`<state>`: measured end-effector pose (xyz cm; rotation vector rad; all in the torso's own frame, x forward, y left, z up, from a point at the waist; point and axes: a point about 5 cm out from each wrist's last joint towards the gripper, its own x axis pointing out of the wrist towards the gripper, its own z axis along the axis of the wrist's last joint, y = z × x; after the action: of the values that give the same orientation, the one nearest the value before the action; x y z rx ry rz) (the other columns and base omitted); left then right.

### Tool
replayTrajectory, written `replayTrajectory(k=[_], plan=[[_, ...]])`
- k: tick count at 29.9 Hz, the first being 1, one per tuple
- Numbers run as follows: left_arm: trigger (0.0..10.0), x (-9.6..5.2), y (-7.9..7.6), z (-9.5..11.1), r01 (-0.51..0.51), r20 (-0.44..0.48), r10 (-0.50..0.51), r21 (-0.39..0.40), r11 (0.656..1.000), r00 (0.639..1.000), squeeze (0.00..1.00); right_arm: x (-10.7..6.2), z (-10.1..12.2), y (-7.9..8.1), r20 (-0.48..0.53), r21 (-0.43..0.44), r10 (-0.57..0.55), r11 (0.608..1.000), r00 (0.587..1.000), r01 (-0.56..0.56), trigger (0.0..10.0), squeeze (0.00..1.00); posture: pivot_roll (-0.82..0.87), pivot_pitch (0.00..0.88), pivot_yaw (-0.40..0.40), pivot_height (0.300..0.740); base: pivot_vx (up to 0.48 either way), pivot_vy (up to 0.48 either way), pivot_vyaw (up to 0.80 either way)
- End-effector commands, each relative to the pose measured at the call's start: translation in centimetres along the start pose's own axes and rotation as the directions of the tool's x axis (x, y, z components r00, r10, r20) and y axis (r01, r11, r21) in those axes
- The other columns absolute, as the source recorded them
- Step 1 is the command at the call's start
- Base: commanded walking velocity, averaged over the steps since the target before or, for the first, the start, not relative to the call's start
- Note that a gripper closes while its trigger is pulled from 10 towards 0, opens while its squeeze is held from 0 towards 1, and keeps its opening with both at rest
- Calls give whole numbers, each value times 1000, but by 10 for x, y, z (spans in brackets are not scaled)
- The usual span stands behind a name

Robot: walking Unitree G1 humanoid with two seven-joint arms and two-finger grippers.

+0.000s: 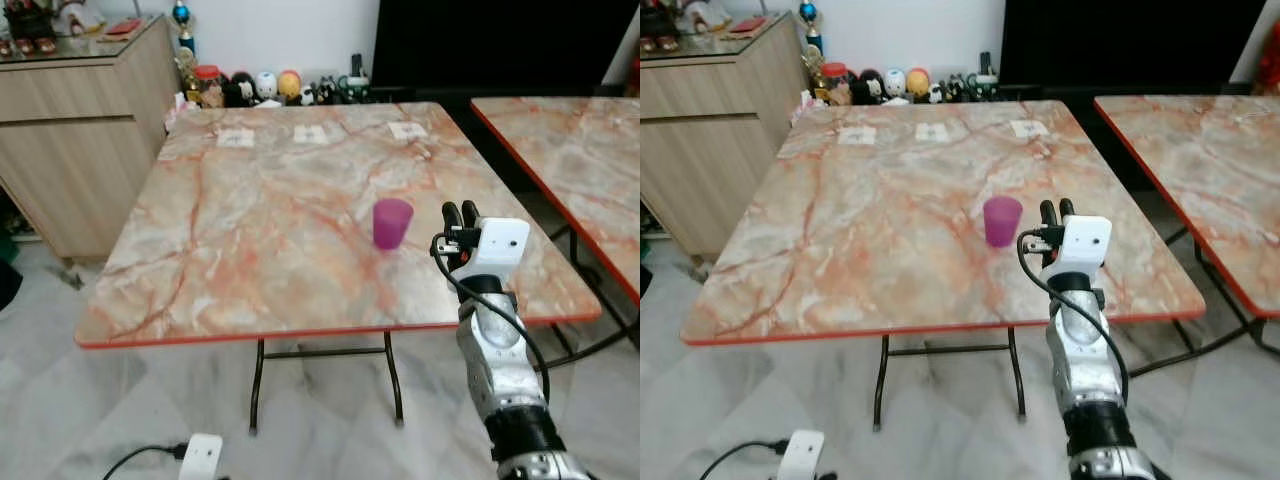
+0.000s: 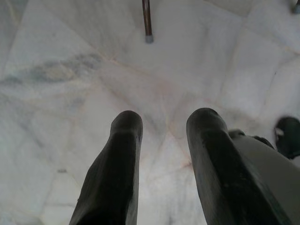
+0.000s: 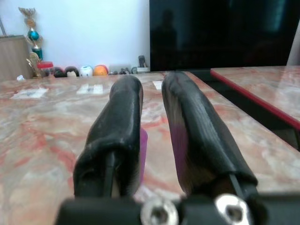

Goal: Setting the table

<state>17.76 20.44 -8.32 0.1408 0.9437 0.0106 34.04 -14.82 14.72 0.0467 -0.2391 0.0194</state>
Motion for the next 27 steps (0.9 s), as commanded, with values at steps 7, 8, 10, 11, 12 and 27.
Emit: replayTrajectory(k=[7,8,10,11,12,27], plan=[[10000,1,-2,4,10,10,-10,8,1000,1000,0,1,4,-5,9,-8,-15,1000,1000,15,10000,0,-58,0,31,740,304,0,0],[10000,1,-2,4,10,10,-10,8,1000,1000,0,1,4,-5,9,-8,-15,1000,1000,15,10000,0,-58,0,31,740,307,0,0],[10000,1,-2,5,9,12,-9,9,1000,1000,0,0,2,-3,2,-6,-7,1000,1000,7,10000,0,-57,0,31,740,307,0,0],[10000,1,-1,5,9,13,-9,9,1000,1000,0,0,2,-3,-1,-5,-3,1000,1000,3,10000,0,-58,0,32,740,311,0,0],[10000,1,-1,6,8,14,-9,9,1000,1000,0,0,1,-2,-6,-5,3,1000,1000,-3,10000,0,-58,0,32,740,307,0,0],[10000,2,1,8,3,18,-4,24,1000,1000,0,0,-2,0,-57,67,-21,997,998,25,10000,1000,-59,0,36,740,59,0,0]])
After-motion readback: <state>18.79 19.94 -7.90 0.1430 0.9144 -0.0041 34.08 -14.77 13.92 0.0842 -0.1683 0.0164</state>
